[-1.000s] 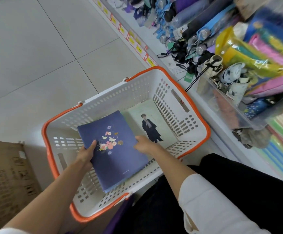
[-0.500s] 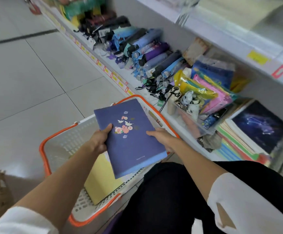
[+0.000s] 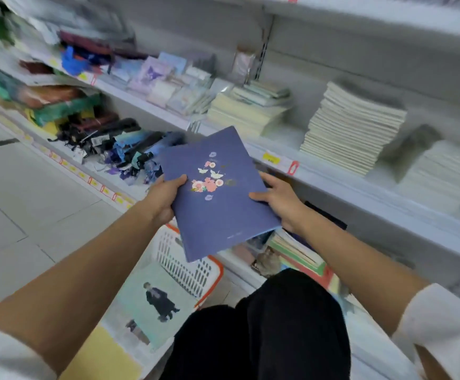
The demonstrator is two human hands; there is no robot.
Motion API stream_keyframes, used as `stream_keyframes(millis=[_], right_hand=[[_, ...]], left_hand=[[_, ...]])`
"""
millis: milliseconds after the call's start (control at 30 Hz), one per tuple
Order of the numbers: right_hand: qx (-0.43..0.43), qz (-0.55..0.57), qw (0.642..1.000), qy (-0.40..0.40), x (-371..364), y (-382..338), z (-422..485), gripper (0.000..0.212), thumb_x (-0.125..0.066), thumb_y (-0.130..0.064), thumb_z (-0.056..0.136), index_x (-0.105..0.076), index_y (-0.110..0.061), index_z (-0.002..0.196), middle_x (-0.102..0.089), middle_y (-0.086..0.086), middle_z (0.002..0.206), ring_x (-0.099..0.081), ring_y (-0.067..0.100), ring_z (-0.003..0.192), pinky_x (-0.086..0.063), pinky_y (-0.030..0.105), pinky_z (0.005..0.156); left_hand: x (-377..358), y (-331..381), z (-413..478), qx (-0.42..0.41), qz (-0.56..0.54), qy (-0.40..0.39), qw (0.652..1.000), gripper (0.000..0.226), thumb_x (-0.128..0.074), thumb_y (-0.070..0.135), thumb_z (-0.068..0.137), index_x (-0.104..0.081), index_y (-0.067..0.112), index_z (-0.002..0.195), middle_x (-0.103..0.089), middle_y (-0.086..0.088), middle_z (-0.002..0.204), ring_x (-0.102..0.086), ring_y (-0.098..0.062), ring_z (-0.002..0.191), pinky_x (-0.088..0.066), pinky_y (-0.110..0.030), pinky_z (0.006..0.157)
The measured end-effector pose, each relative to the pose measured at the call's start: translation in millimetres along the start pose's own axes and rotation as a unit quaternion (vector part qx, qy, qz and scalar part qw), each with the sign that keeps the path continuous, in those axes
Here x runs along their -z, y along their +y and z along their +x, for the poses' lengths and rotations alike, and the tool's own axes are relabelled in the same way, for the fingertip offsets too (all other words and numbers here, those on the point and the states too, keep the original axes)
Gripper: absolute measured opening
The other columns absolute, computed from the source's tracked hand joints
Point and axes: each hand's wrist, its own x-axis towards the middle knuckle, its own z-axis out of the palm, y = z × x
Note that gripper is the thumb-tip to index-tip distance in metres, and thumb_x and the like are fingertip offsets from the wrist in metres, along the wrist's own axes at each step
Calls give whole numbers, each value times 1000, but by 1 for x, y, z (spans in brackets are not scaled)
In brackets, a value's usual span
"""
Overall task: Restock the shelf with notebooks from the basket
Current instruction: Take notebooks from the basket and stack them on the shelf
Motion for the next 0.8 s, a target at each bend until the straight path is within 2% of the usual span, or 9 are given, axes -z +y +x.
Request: stream_keyframes(millis=[67, 167, 267, 433, 533, 600, 667, 733, 800], right_hand=[[12, 46, 998, 33, 29, -21, -10, 46, -60, 5, 85, -67, -31, 113, -72, 4, 110, -72, 22, 86, -60, 35, 74], [32, 103, 989, 97, 72, -46, -24, 47, -59, 6, 86, -65, -26, 120, -72, 6, 113, -71, 28, 95, -57, 43, 85], [55, 147, 973, 171, 112, -70, -35, 47, -57, 5, 87, -61, -22, 126, -71, 7, 113, -69, 32, 100, -56, 48, 87], [85, 170, 942, 277, 169, -104, -32, 41, -55, 4, 89, -61, -14, 126, -69, 9, 118, -68, 32, 102, -58, 38, 75], [86, 180, 928, 314, 196, -125, -14, 40, -55, 6, 90, -58, -6, 128, -66, 14, 120, -67, 29, 91, -56, 34, 69], [66, 179, 920, 341, 209, -136, 0, 45, -58, 7, 89, -53, -1, 132, -63, 17, 125, -65, 32, 97, -55, 40, 79], [51, 178, 910, 371, 220, -141, 14, 51, -64, 5, 86, -48, 0, 135, -59, 20, 130, -62, 35, 110, -51, 46, 95], [58, 178, 894, 406, 220, -140, 19, 43, -68, -1, 84, -54, -1, 125, -61, 22, 124, -62, 34, 106, -51, 45, 93], [78, 185, 889, 411, 213, -129, 17, 41, -67, -13, 84, -54, -5, 123, -62, 17, 118, -61, 30, 102, -52, 43, 88]], left_hand=[[-34, 16, -5, -55, 42, -47, 996, 25, -57, 19, 96, -60, 17, 121, -71, -3, 108, -71, -18, 80, -56, -31, 61], [-83, 37, -16, -127, 172, -125, 969, 33, -59, 27, 95, -58, 18, 126, -71, -3, 112, -72, -15, 84, -56, -25, 57], [-133, 55, -28, -157, 226, -179, 945, 37, -65, 24, 91, -55, 19, 127, -73, -6, 104, -73, -17, 83, -59, -26, 59], [-209, 81, -29, -174, 161, -184, 954, 47, -69, 12, 88, -55, 12, 133, -69, -14, 103, -66, -18, 75, -55, -20, 60], [-246, 95, -20, -182, 122, -179, 959, 43, -67, 5, 88, -57, 5, 130, -66, -17, 112, -63, -21, 86, -54, -24, 70], [-266, 102, -14, -189, 109, -153, 964, 37, -66, 1, 87, -61, 2, 123, -66, -13, 108, -63, -19, 83, -53, -20, 67], [-282, 108, -8, -175, 79, -125, 973, 24, -65, -5, 85, -66, 0, 109, -65, -8, 87, -62, -13, 64, -51, -12, 49], [-294, 110, -2, -138, 37, -110, 984, 12, -63, -10, 85, -65, 2, 86, -61, -7, 74, -61, -8, 45, -49, -13, 42], [-303, 108, 3, -113, 15, -114, 987, 21, -61, -12, 86, -60, 6, 75, -61, -7, 66, -61, -8, 42, -51, -16, 45]])
